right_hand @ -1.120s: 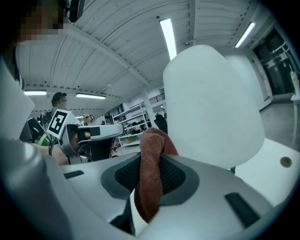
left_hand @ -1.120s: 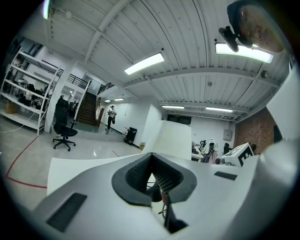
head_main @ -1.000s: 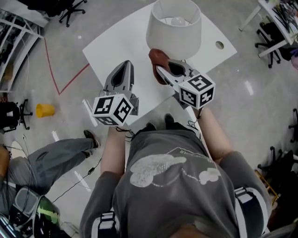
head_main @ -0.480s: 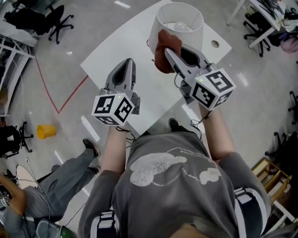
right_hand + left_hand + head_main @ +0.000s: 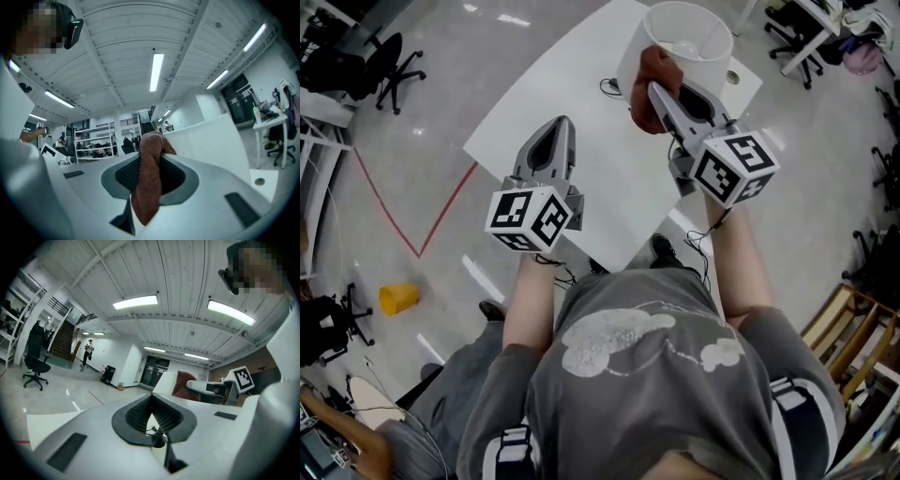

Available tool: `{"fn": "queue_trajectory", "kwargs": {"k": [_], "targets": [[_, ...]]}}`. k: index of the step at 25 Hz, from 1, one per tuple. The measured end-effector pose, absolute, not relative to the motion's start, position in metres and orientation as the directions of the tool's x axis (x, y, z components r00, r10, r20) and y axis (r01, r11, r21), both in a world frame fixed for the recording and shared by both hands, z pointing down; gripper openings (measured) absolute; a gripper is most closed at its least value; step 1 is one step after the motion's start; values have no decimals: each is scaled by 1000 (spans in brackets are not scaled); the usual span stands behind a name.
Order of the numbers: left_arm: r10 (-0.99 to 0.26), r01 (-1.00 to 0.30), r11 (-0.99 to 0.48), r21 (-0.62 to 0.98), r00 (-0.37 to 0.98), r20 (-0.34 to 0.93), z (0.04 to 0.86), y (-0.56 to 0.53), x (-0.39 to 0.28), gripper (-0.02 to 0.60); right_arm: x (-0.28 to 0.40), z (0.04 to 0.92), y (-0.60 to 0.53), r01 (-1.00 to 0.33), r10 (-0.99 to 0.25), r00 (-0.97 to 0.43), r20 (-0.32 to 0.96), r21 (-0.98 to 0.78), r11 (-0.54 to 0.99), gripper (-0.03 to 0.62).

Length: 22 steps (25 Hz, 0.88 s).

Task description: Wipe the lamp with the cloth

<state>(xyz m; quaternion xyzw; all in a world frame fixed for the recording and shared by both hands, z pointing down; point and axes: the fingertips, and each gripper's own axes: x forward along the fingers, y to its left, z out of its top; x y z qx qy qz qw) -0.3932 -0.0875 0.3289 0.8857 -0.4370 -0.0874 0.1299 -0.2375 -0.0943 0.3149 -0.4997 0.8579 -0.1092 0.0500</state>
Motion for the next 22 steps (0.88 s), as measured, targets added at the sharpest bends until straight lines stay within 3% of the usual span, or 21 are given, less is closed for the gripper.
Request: {"fn": "queue_trajectory", "kwargs": {"k": [8,14,22], "targets": [[-742,-702,-636,319,670,-3,344,-83,-399,8,-243,368,-89,-888,-898,-416,140,-276,368,91],[-753,-718,-613,330,658,34,355,-83,-387,8,-246,409,-81,-876,-865,-447,227,-308,372,91],[-784,-755,-589,290,621,25,340,-81,-373,8,-262,401,-71,-812,-819,-548,172,-345,471,91]]}}
